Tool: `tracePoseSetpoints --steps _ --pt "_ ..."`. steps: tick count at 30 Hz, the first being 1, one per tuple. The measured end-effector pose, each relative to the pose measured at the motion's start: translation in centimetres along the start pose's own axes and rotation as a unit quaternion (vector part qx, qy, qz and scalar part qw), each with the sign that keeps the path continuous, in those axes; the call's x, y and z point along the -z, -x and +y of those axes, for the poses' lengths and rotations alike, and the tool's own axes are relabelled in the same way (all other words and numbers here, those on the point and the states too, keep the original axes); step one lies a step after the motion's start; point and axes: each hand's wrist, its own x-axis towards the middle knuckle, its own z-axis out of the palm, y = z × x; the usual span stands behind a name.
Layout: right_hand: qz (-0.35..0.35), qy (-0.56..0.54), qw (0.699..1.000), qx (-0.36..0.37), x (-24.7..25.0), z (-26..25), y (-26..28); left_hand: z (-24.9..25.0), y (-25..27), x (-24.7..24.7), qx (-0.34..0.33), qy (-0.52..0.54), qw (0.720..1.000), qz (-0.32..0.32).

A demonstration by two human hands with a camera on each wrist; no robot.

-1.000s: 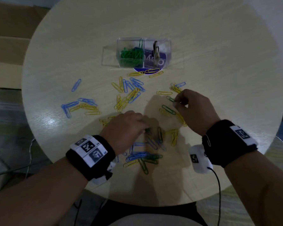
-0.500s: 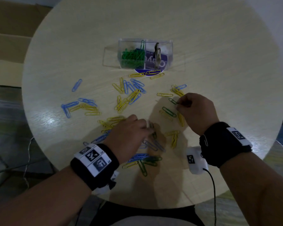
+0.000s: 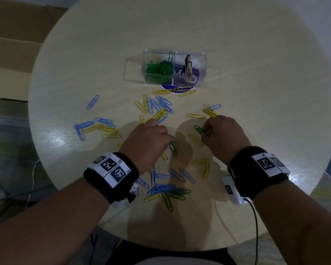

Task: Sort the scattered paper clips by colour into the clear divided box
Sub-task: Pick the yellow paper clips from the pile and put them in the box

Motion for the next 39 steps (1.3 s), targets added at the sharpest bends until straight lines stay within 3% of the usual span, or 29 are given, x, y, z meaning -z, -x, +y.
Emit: tracePoseSetpoints --steps 5,10,14,17,21,25,28,33,35,39 --pt "-0.038 0.043 0.998 0.029 0.1 -0.5 -0.9 -0.9 -1.0 1.6 0.037 0.010 0.997 -0.065" --pt "-0.043 0.008 0.999 0.011 0.5 -0.7 -1.0 -0.6 -2.5 2.6 0.042 0.022 0.984 -0.170" --pt "-0.060 0.007 0.998 0.000 0.3 -0.7 -0.9 0.0 -2.7 2.5 0.045 0.004 0.980 -0.192" --pt "-0.047 0.005 0.999 0.004 0.1 -0.8 -0.6 0.2 -2.2 2.4 0.052 0.009 0.987 -0.150" --pt "0.016 -0.047 0.999 -0.011 1.8 -0.9 -0.6 -0.7 -2.0 3.5 0.113 0.133 0.984 -0.041" --pt "0.085 -0.141 0.985 -0.043 4.7 -2.3 -3.0 -3.0 -3.5 5.8 0.231 0.271 0.929 0.102" --pt "0.091 -0.195 0.976 -0.030 6.2 -4.6 -6.1 -5.1 -6.0 7.8 0.272 0.256 0.914 0.160" --pt "0.085 -0.226 0.969 -0.046 5.7 -8.2 -11.6 -7.4 -9.8 9.8 0.285 0.165 0.931 0.158" --pt "0.068 -0.241 0.967 -0.050 5.1 -8.9 -12.7 -7.8 -10.6 9.4 0.299 0.178 0.928 0.134" --pt "0.073 -0.309 0.947 -0.055 4.4 -8.7 -12.1 -8.4 -10.4 8.8 0.302 0.226 0.915 0.146"
